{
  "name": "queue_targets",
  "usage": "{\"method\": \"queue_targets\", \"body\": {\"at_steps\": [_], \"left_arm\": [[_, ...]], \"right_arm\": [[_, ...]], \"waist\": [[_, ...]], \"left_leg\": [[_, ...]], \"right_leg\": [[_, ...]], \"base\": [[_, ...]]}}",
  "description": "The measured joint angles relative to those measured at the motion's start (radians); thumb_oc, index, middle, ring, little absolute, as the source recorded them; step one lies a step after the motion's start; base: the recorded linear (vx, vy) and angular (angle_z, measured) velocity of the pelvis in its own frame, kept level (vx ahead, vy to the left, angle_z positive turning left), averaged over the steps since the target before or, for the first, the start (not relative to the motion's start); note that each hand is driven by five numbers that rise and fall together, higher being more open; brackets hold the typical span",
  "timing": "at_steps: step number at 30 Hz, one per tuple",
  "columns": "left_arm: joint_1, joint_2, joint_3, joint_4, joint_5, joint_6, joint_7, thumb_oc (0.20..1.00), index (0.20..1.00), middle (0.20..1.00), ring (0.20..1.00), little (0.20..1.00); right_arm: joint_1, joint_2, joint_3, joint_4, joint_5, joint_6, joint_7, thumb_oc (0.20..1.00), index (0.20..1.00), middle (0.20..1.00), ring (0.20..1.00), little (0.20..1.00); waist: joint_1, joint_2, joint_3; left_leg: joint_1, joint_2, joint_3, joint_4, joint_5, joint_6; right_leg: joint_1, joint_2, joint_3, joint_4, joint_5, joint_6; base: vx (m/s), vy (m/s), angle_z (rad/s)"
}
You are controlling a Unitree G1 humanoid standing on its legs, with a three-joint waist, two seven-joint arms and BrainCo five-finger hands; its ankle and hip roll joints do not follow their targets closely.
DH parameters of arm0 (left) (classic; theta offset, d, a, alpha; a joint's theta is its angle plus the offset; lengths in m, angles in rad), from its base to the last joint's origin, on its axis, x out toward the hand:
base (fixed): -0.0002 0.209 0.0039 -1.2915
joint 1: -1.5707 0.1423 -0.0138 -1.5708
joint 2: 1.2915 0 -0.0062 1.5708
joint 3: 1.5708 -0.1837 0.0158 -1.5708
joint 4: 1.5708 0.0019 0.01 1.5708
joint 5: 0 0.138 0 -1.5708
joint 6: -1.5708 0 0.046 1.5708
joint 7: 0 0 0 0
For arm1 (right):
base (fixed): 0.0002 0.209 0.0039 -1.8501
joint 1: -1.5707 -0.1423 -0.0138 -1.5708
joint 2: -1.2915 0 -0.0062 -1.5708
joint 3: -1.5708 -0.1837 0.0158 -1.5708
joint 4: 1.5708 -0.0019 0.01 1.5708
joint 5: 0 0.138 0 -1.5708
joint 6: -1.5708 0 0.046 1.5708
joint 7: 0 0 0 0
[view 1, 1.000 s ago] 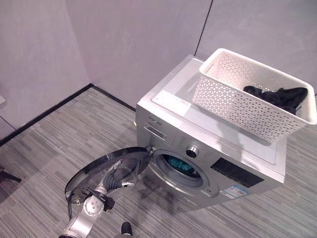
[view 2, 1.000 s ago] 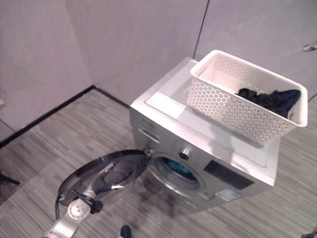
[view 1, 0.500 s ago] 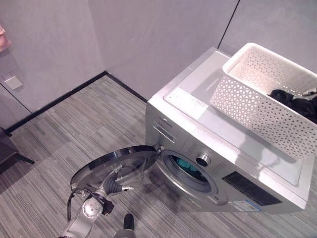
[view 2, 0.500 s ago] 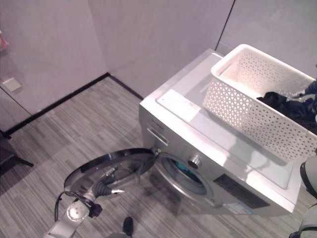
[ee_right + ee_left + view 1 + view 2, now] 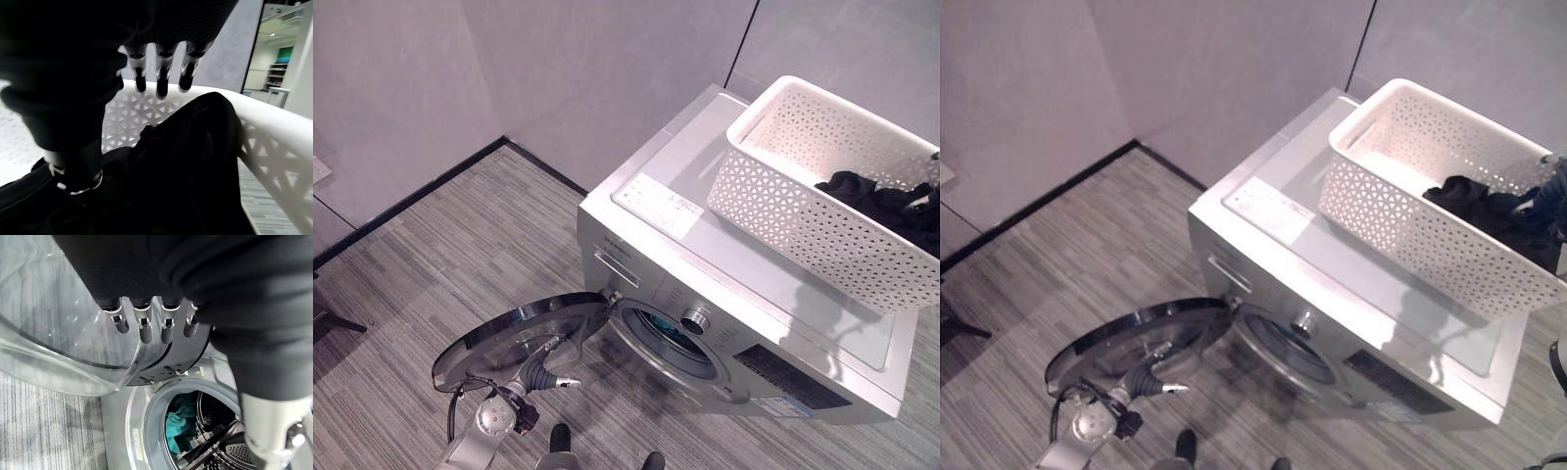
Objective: Grab the laundry basket,head to the washer,open it,put in the laundry and shut it.
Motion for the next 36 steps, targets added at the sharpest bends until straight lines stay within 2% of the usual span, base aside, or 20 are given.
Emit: {"method": "queue_targets", "body": {"at_steps": [4,8,11,15,19,20,22,31,36], "left_arm": [[-0.009,0.000,-0.002,0.000,0.001,0.009,-0.014,1.000,1.000,1.000,1.000,1.000],[-0.013,0.001,-0.003,-0.001,0.001,0.013,-0.020,1.000,1.000,1.000,1.000,1.000],[-0.012,0.006,-0.004,-0.008,0.001,0.016,-0.021,1.000,1.000,1.000,1.000,1.000],[-0.014,0.006,-0.004,-0.020,0.000,0.017,-0.022,1.000,1.000,1.000,1.000,1.000],[-0.002,0.009,-0.004,-0.021,0.000,0.017,-0.022,1.000,1.000,1.000,1.000,1.000],[0.004,0.011,-0.004,-0.020,0.000,0.018,-0.022,1.000,1.000,1.000,1.000,1.000],[0.017,0.012,-0.005,-0.020,0.000,0.018,-0.024,1.000,1.000,1.000,1.000,1.000],[0.060,0.014,-0.015,-0.021,0.000,0.019,-0.032,1.000,1.000,1.000,1.000,1.000],[0.043,0.013,-0.035,-0.022,-0.007,0.018,-0.034,1.000,1.000,1.000,1.000,1.000]], "right_arm": [[0.000,-0.034,0.027,-0.103,0.002,-0.014,0.025,0.859,0.859,0.859,0.859,0.859],[-0.003,-0.116,0.120,-0.225,0.023,-0.022,0.066,0.871,0.871,0.871,0.871,0.871],[-0.001,-0.144,0.147,-0.267,0.024,-0.021,0.089,0.881,0.881,0.881,0.881,0.881],[0.074,-0.145,0.105,-0.308,0.048,-0.023,0.109,0.884,0.884,0.884,0.884,0.884],[0.188,-0.144,0.067,-0.315,0.069,-0.022,0.129,0.881,0.881,0.881,0.881,0.881],[0.214,-0.143,0.056,-0.316,0.069,-0.021,0.131,0.881,0.881,0.881,0.881,0.881],[0.252,-0.141,0.017,-0.322,0.069,-0.022,0.131,0.881,0.881,0.881,0.881,0.881],[0.342,-0.140,-0.079,-0.304,0.067,-0.018,0.130,0.912,0.912,0.912,0.912,0.912],[0.329,-0.142,-0.112,-0.256,0.062,-0.018,0.127,0.893,0.893,0.893,0.893,0.893]], "waist": [[-0.003,-0.011,0.001],[-0.006,-0.040,0.001],[-0.009,-0.062,0.001],[-0.005,-0.074,-0.006],[0.003,-0.070,-0.003],[0.001,-0.066,0.000],[0.004,-0.058,0.006],[0.030,-0.011,0.030],[0.028,-0.007,0.032]], "left_leg": [[-0.001,0.000,0.000,-0.003,0.000,0.000],[0.002,0.001,0.001,-0.014,0.000,0.000],[0.008,-0.001,0.004,-0.027,0.000,0.000],[0.018,-0.001,0.005,-0.056,0.000,-0.001],[0.007,-0.002,0.004,-0.072,0.005,-0.024],[-0.001,0.000,0.003,-0.072,0.003,-0.040],[-0.004,-0.001,0.004,-0.073,0.001,-0.046],[-0.021,-0.002,-0.005,-0.069,0.007,-0.047],[-0.051,-0.002,-0.013,-0.063,0.008,-0.046]], "right_leg": [[-0.002,0.000,0.000,0.000,0.000,0.000],[-0.006,0.001,0.002,0.000,0.000,0.000],[-0.008,0.000,0.007,0.000,0.000,0.000],[-0.018,0.002,0.018,0.000,0.000,0.000],[-0.039,0.001,0.029,-0.001,0.001,0.006],[-0.047,0.001,0.029,-0.001,0.004,0.011],[-0.051,-0.002,0.032,-0.006,0.005,0.018],[-0.062,0.000,0.025,-0.001,0.014,0.019],[-0.085,0.000,0.020,-0.001,0.013,0.019]], "base": [[0.00,0.000,0.00],[0.00,0.000,0.00],[0.00,-0.014,-0.04],[-0.02,-0.021,-0.07],[0.00,-0.013,-0.02],[0.00,0.000,0.00],[-0.01,-0.004,-0.03],[0.01,-0.007,0.01],[-0.01,0.001,0.03]]}}
